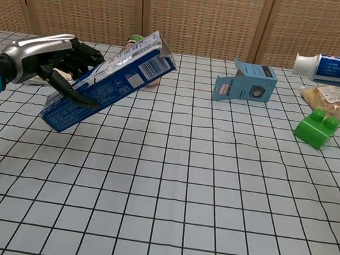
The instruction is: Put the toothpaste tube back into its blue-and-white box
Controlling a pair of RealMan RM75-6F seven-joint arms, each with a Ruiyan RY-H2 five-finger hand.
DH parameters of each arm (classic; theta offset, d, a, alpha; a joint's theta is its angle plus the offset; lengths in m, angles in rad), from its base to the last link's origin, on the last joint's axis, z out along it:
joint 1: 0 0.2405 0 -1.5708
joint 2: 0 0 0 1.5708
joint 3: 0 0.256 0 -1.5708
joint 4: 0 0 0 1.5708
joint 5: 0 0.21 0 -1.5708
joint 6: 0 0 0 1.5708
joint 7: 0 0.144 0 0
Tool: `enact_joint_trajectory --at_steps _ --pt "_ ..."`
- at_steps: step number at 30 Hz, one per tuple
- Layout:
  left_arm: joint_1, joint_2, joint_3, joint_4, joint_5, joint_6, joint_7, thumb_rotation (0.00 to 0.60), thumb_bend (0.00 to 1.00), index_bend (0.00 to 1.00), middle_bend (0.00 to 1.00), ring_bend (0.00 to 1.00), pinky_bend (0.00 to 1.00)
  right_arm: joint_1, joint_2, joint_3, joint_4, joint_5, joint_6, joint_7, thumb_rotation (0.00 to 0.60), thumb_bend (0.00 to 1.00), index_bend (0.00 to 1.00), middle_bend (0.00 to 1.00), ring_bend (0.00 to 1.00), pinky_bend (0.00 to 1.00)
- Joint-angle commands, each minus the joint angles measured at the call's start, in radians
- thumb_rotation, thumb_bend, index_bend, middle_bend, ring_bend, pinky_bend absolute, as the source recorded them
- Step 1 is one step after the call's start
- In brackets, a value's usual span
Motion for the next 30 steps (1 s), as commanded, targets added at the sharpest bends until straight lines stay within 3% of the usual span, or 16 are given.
enact_joint_trajectory --at_steps 1,6,12,30 --pt "-0.005 -0.002 -0.008 0.059 0.013 -0.034 -0.176 0.600 0.13 0.57 0.47 0.54 0.52 0.029 0.072 0.027 -0.055 -0.002 -0.028 -0.026 0.600 0.72 0.70 0.69 0.70 0.55" --pt "-0.028 -0.016 -0.009 0.081 0.038 -0.041 -0.238 0.600 0.13 0.57 0.47 0.54 0.52 0.062 0.148 0.065 -0.103 -0.004 -0.051 -0.040 0.600 0.71 0.70 0.69 0.70 0.55" --pt "-0.068 -0.048 -0.007 0.089 0.071 -0.041 -0.210 0.600 0.12 0.57 0.47 0.54 0.52 0.121 0.216 0.112 -0.139 -0.002 -0.100 -0.050 0.600 0.68 0.70 0.69 0.70 0.55" --pt "-0.114 -0.098 -0.047 0.025 0.099 0.052 -0.212 0.600 0.12 0.57 0.47 0.54 0.52 0.203 0.285 0.140 -0.172 0.062 -0.175 -0.095 0.600 0.66 0.70 0.69 0.70 0.56"
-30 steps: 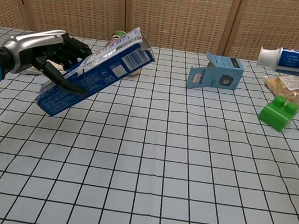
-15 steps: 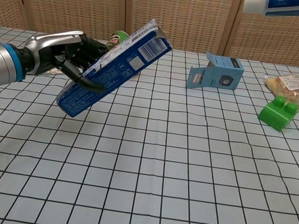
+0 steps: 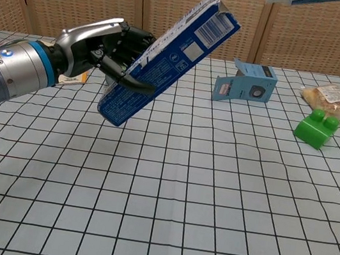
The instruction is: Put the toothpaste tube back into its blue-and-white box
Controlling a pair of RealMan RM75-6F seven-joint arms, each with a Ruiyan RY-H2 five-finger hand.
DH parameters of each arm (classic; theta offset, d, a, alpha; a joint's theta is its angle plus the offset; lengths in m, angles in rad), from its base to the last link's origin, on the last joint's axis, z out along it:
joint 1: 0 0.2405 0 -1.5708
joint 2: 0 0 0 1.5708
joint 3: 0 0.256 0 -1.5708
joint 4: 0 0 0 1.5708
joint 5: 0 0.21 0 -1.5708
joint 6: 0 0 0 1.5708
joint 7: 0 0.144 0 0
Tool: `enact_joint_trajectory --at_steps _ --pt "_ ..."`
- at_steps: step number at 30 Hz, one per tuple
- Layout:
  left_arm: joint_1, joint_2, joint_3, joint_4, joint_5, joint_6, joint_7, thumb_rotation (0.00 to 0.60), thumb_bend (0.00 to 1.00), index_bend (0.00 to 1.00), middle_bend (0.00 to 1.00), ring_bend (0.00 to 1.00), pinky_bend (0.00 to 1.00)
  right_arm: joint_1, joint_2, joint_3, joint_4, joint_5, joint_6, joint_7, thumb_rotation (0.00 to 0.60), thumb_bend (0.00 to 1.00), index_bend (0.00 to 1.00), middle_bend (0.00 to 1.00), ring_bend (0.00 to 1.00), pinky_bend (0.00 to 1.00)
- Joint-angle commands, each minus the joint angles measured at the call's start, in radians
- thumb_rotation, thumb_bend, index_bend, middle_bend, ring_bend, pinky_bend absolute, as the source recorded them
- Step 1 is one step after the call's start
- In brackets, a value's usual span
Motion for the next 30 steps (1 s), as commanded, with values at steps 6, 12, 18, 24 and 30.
enact_joint_trajectory --at_steps 6,12,18,24,30 --pt "-0.010 0.027 -0.018 -0.047 -0.011 0.017 0.003 0.600 0.12 0.57 0.47 0.54 0.52 0.015 0.034 0.006 -0.052 0.015 -0.002 -0.010 0.600 0.66 0.70 0.69 0.70 0.56" --pt "-0.019 0.048 -0.013 -0.078 -0.013 0.012 0.036 0.600 0.12 0.57 0.47 0.54 0.52 0.028 0.036 0.005 -0.070 0.014 0.000 -0.022 0.600 0.65 0.70 0.69 0.70 0.56" --pt "-0.030 0.053 -0.006 -0.089 -0.021 -0.004 0.075 0.600 0.12 0.57 0.47 0.54 0.52 0.045 0.033 0.000 -0.077 0.014 -0.007 -0.051 0.600 0.64 0.70 0.69 0.70 0.56" --pt "-0.037 0.048 -0.011 -0.093 -0.031 -0.004 0.091 0.600 0.12 0.57 0.47 0.54 0.52 0.066 0.029 -0.014 -0.081 0.013 -0.029 -0.098 0.600 0.64 0.70 0.69 0.70 0.56" --pt "-0.043 0.050 -0.014 -0.101 -0.040 -0.006 0.099 0.600 0.12 0.57 0.47 0.54 0.52 0.088 0.009 -0.029 -0.084 0.013 -0.045 -0.148 0.600 0.63 0.70 0.69 0.70 0.56"
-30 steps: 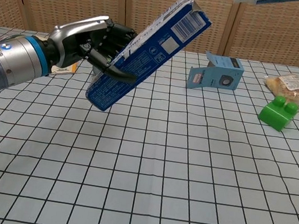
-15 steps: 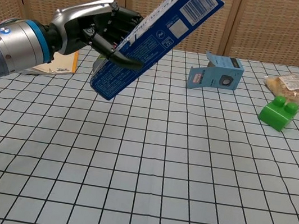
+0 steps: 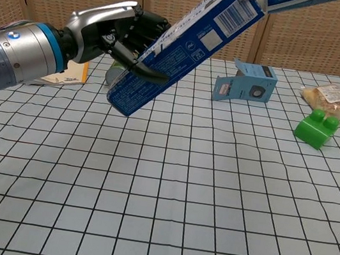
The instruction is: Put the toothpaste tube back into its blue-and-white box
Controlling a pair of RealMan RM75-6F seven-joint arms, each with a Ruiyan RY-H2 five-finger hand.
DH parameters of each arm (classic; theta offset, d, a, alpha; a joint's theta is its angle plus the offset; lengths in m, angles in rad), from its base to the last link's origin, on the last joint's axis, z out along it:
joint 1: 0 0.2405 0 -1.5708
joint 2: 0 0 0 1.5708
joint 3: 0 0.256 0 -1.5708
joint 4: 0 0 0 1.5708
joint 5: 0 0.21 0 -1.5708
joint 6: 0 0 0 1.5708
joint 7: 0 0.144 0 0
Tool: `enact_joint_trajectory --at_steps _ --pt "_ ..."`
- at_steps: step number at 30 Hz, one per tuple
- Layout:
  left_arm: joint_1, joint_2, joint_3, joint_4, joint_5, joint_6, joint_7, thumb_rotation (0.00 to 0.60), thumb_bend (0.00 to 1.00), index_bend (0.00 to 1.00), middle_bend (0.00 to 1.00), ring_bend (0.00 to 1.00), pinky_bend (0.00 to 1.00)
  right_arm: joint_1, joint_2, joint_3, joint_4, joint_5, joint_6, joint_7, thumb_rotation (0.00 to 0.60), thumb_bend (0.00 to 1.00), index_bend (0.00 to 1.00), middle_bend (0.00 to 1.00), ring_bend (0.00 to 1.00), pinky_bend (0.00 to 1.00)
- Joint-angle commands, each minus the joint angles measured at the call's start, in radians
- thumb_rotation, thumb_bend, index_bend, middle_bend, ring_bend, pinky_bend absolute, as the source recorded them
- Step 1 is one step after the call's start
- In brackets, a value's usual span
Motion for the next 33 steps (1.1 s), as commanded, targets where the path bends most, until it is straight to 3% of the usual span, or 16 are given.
enact_joint_trajectory --at_steps 1,7,17,21,23,25,27,29,33 --pt "-0.004 0.002 0.000 -0.002 -0.002 -0.004 0.008 0.600 0.12 0.57 0.47 0.54 0.52 0.014 -0.013 -0.008 -0.001 0.001 -0.009 -0.025 0.600 0.63 0.70 0.69 0.70 0.56" --pt "-0.020 -0.004 0.006 0.000 -0.010 -0.029 0.055 0.600 0.13 0.57 0.47 0.54 0.52 0.052 -0.040 -0.024 -0.006 -0.012 -0.026 -0.126 0.600 0.63 0.70 0.69 0.70 0.56" --pt "-0.022 -0.047 0.009 0.000 -0.008 -0.008 0.029 0.600 0.13 0.58 0.47 0.54 0.52 0.098 -0.085 -0.059 -0.040 -0.010 -0.042 -0.283 0.600 0.63 0.70 0.69 0.70 0.56" --pt "-0.023 -0.064 0.013 0.001 -0.009 -0.009 0.018 0.600 0.13 0.58 0.47 0.54 0.52 0.114 -0.115 -0.067 -0.044 -0.046 -0.012 -0.385 0.600 0.56 0.68 0.67 0.70 0.57" --pt "-0.023 -0.070 0.014 0.002 -0.009 -0.007 0.014 0.600 0.13 0.58 0.47 0.54 0.52 0.116 -0.129 -0.071 -0.046 -0.073 0.007 -0.425 0.600 0.45 0.58 0.60 0.67 0.57" --pt "-0.023 -0.075 0.015 0.000 -0.009 -0.005 0.010 0.600 0.14 0.59 0.47 0.55 0.52 0.114 -0.137 -0.074 -0.052 -0.084 0.019 -0.447 0.600 0.23 0.35 0.44 0.54 0.51" --pt "-0.020 -0.081 0.014 -0.005 -0.011 -0.001 0.000 0.600 0.17 0.60 0.48 0.55 0.52 0.110 -0.144 -0.076 -0.063 -0.095 0.037 -0.468 0.600 0.09 0.20 0.32 0.44 0.45" --pt "-0.014 -0.093 0.012 -0.014 -0.021 0.004 -0.019 0.600 0.19 0.60 0.48 0.55 0.52 0.103 -0.160 -0.073 -0.066 -0.134 0.072 -0.502 0.600 0.02 0.10 0.22 0.35 0.40" --pt "-0.008 -0.116 0.012 -0.018 -0.025 0.014 -0.043 0.600 0.20 0.61 0.48 0.55 0.52 0.088 -0.197 -0.068 -0.066 -0.201 0.132 -0.525 0.600 0.00 0.02 0.14 0.26 0.30"
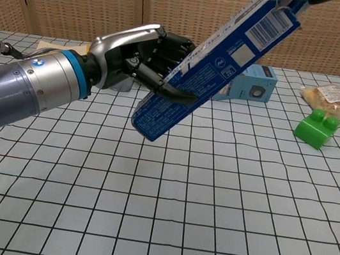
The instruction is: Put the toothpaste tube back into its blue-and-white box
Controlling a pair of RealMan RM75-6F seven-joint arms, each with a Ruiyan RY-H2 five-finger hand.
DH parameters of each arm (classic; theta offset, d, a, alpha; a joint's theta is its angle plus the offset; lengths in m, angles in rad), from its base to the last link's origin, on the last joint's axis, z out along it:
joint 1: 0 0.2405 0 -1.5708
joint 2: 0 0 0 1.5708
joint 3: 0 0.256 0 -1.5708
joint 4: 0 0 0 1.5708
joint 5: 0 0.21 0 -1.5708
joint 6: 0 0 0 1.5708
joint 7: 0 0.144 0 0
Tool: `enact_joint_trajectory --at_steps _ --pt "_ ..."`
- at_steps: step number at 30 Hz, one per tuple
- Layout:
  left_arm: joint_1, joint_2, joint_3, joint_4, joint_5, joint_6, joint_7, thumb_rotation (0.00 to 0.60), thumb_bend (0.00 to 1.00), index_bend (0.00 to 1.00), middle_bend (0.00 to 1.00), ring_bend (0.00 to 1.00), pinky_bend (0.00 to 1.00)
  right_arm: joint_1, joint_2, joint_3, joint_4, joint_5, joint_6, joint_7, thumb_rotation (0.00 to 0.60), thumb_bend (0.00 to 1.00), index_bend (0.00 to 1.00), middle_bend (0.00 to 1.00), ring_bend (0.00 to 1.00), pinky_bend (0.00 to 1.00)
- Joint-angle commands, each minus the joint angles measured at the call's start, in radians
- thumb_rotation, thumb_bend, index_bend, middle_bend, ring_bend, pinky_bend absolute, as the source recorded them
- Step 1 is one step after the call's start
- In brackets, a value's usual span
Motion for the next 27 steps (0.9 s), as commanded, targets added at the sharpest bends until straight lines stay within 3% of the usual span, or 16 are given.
enact_joint_trajectory --at_steps 1,6,12,21,27 --pt "0.007 -0.019 -0.001 -0.005 -0.004 0.010 -0.023 0.600 0.21 0.61 0.48 0.55 0.52 -0.016 -0.038 0.006 -0.002 -0.065 0.059 -0.029 0.600 0.00 0.02 0.13 0.24 0.28" --pt "0.014 -0.036 -0.012 -0.014 -0.015 0.017 -0.082 0.600 0.21 0.62 0.48 0.55 0.52 -0.032 -0.040 0.024 0.022 -0.137 0.112 -0.037 0.600 0.00 0.01 0.13 0.23 0.24" --pt "0.029 -0.044 -0.030 -0.012 -0.023 0.038 -0.148 0.600 0.19 0.63 0.49 0.56 0.52 -0.057 -0.028 0.087 0.117 -0.183 0.215 -0.022 0.600 0.00 0.03 0.14 0.23 0.18" --pt "0.072 -0.033 -0.053 -0.039 0.013 0.134 -0.308 0.600 0.19 0.63 0.49 0.56 0.52 -0.131 -0.001 0.165 0.299 -0.025 0.324 0.053 0.600 0.00 0.05 0.16 0.22 0.18" --pt "0.101 -0.047 -0.072 -0.029 0.016 0.204 -0.362 0.600 0.14 0.63 0.49 0.56 0.52 -0.164 -0.013 0.175 0.359 0.081 0.341 0.101 0.600 0.00 0.07 0.17 0.22 0.17"
